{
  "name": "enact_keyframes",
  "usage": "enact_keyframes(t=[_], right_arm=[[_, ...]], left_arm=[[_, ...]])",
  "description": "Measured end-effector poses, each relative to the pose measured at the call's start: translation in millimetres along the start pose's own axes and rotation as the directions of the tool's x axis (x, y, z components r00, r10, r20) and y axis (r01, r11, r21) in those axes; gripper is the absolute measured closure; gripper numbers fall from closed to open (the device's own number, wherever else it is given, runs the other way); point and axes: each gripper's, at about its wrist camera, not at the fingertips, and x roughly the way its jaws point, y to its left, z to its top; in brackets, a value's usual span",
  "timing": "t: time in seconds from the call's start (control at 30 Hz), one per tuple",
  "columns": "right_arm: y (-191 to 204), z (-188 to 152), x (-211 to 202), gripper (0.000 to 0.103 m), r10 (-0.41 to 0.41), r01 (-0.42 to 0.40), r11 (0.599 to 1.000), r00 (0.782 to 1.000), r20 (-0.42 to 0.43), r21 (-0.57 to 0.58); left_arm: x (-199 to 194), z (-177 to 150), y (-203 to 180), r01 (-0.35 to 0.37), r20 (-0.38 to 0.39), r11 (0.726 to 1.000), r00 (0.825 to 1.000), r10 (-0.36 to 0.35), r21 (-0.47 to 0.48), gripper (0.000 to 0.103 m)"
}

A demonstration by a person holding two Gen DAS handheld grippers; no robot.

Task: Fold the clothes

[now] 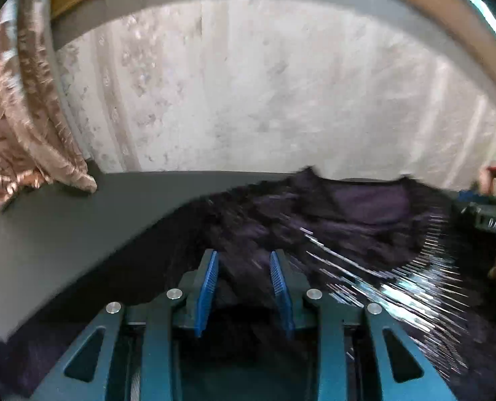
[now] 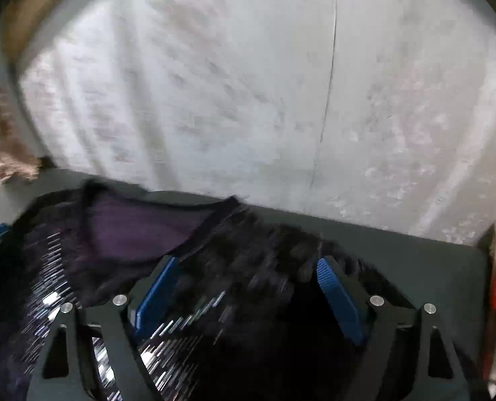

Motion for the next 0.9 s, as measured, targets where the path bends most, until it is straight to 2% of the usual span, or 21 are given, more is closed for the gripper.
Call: enact_keyframes(t=[0.1, 0.17, 0.27, 0.33, 0.4, 0.43, 0.47, 0.5, 0.57, 0.7, 0.77, 0.8, 0.87, 0.9], right_arm=[[13.4, -47.6, -52.3, 0.016, 0.107, -0.106, 0.993, 0.994, -0.011, 0.052], [18.1, -86.2, -74.8, 0.016, 0.152, -0.147, 0.984, 0.987, -0.049, 0.099], [20.8, -149.2, -105.6, 0.016, 0.154, -0.138, 0.977, 0.984, -0.088, 0.165], [19.2, -182.2, -118.5, 0.015, 0.132, -0.112, 0.974, 0.987, -0.093, 0.199], [22.9, -197.8, -124.7, 0.015, 0.081, -0.07, 0.981, 0.995, -0.054, 0.18], [24.7, -204.3, -127.3, 0.015, 0.058, -0.051, 0.984, 0.998, -0.038, 0.171], [26.7, -203.0, -126.9, 0.015, 0.055, -0.048, 0.986, 0.998, -0.042, 0.161], [28.8, -201.6, -126.4, 0.01, 0.052, -0.045, 0.988, 0.998, -0.046, 0.151], [35.2, -198.5, -122.1, 0.001, 0.052, -0.045, 0.992, 0.997, -0.061, 0.116], [38.8, -196.9, -121.9, 0.001, 0.0, 0.005, 0.998, 0.995, -0.096, 0.059], [35.2, -197.2, -133.0, 0.025, -0.007, 0.014, 0.997, 0.996, -0.085, 0.079], [27.5, -198.0, -146.1, 0.042, 0.019, -0.012, 0.992, 0.999, -0.05, 0.129], [5.7, -205.4, -182.3, 0.043, 0.034, -0.044, 0.973, 0.998, 0.051, 0.227], [-7.0, -212.1, -198.9, 0.042, -0.011, -0.007, 0.969, 0.997, 0.074, 0.247]], left_arm=[[-33.5, -33.2, -9.3, 0.057, -0.006, 0.998, 0.998, -0.057, -0.017, 0.07], [-51.6, -62.5, -14.7, 0.069, -0.023, 0.997, 0.997, -0.07, -0.022, 0.07], [-74.7, -108.1, -19.7, 0.082, -0.068, 0.995, 0.994, -0.086, -0.047, 0.07], [-87.3, -133.9, -21.3, 0.06, -0.067, 0.997, 0.996, -0.062, -0.04, 0.07], [-89.0, -154.7, -17.8, 0.036, -0.07, 0.999, 0.997, -0.038, -0.037, 0.07], [-90.0, -164.8, -16.3, 0.022, -0.068, 0.999, 0.997, -0.024, -0.032, 0.066], [-92.7, -172.5, -17.0, 0.0, -0.03, 1.0, 1.0, -0.001, -0.002, 0.066], [-93.4, -175.8, -17.7, -0.007, -0.013, 1.0, 1.0, 0.007, 0.01, 0.066], [-90.1, -172.8, -19.7, -0.021, -0.023, 1.0, 1.0, 0.021, 0.005, 0.064], [-91.1, -166.6, -24.2, -0.057, -0.061, 0.998, 0.997, 0.056, -0.022, 0.064], [-100.7, -163.8, -29.1, -0.065, -0.072, 0.997, 0.996, 0.061, -0.051, 0.064], [-109.2, -162.7, -33.5, -0.042, -0.053, 0.997, 0.998, 0.039, -0.059, 0.064], [-124.5, -165.6, -44.4, -0.031, -0.028, 0.999, 0.999, 0.03, -0.038, 0.064], [-129.3, -168.4, -49.0, -0.018, -0.027, 0.999, 0.999, 0.017, -0.028, 0.064]])
